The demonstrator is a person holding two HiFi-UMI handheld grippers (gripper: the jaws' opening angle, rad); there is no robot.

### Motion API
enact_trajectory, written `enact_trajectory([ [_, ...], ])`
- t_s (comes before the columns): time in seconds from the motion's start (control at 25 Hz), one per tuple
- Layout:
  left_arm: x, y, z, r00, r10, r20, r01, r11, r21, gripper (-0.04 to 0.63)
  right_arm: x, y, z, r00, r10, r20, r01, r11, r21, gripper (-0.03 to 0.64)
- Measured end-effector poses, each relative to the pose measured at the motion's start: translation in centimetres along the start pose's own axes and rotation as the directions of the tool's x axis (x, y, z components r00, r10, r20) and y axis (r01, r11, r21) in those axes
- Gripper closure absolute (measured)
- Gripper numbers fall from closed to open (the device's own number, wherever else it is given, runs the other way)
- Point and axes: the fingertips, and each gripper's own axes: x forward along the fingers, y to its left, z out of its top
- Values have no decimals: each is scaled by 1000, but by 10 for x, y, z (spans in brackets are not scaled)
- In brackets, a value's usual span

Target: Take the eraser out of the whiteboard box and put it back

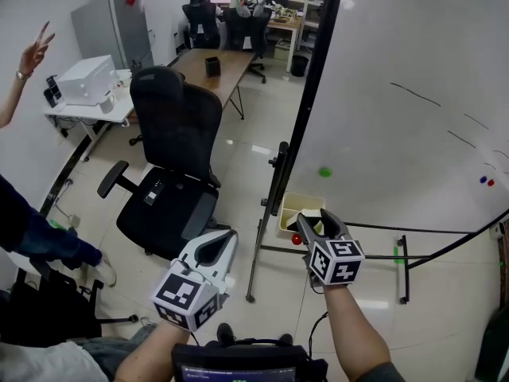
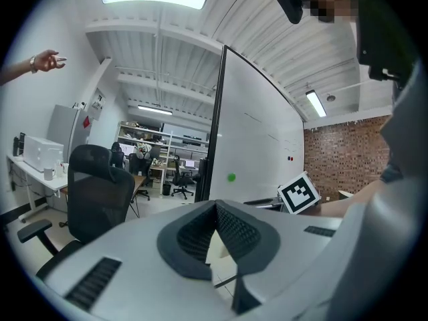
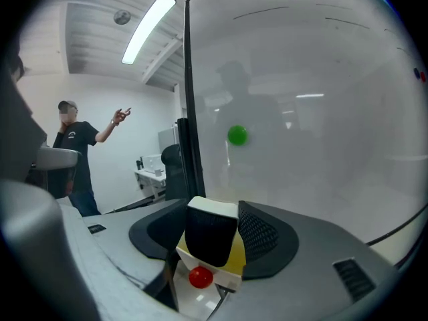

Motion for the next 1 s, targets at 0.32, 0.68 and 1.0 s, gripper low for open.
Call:
enact_trajectory([
  [0.32,-1,6,-2,1000,27,0,-27,1000,0,558,16,-5,-27,997,-7,-75,6,1000,-11,348],
  [0.68,1,1,-12,1000,0,-16,0,1000,-13,558,24,-3,-36,994,-7,-108,3,999,-38,348],
  [1.0,3,-4,-11,1000,-16,-15,16,1000,-5,558,27,2,-37,993,-7,-120,-4,996,-91,346],
])
